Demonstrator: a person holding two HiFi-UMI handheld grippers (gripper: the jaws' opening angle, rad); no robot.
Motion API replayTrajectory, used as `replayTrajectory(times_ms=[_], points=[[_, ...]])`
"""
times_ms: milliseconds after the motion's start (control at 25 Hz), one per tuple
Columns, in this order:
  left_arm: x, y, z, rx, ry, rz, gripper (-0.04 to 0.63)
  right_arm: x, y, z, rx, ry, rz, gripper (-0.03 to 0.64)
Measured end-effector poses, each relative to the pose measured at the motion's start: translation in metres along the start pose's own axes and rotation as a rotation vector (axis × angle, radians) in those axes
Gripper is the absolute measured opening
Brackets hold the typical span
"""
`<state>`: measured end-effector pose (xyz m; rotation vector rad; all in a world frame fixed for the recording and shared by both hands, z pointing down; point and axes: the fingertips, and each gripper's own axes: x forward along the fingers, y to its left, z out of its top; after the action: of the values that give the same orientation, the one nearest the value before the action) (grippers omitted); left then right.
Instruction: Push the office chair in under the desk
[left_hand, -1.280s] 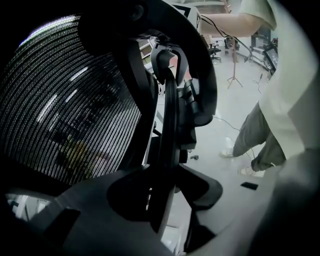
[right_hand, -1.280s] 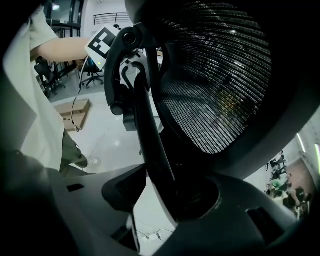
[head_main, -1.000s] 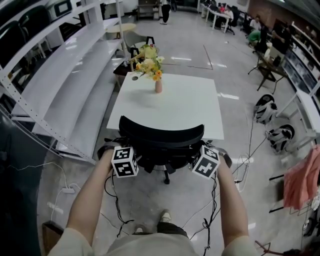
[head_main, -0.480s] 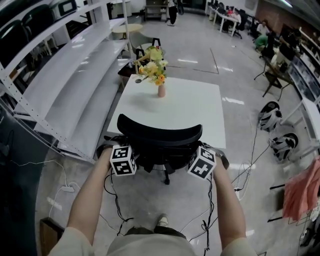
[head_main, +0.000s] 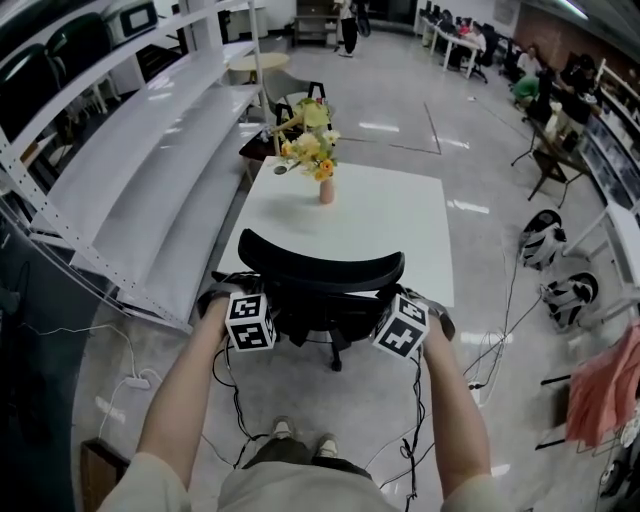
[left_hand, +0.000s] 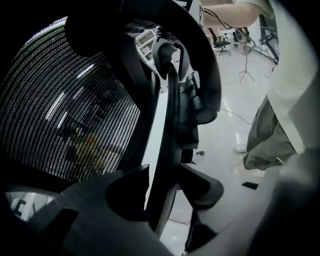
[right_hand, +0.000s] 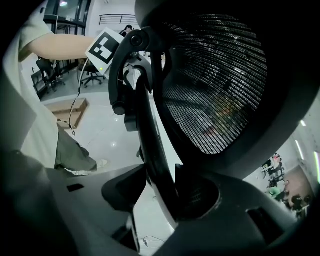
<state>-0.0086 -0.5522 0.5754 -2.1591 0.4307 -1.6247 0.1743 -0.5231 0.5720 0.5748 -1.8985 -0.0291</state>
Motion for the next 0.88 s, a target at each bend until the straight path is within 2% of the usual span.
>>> replayTrajectory(times_ms=[600,880], points=[[0.003,0.012,-0.013,0.045,-0.033,-0.008,0.19,0.007,-0.002,0.014,0.052,0.016,-0.022,0.196],[0.002,0.014,-0.015,0.078,-0.077,0.07,0.198,0.008,-0.003,0.015,0.041,-0.014,-0.103,0.216]])
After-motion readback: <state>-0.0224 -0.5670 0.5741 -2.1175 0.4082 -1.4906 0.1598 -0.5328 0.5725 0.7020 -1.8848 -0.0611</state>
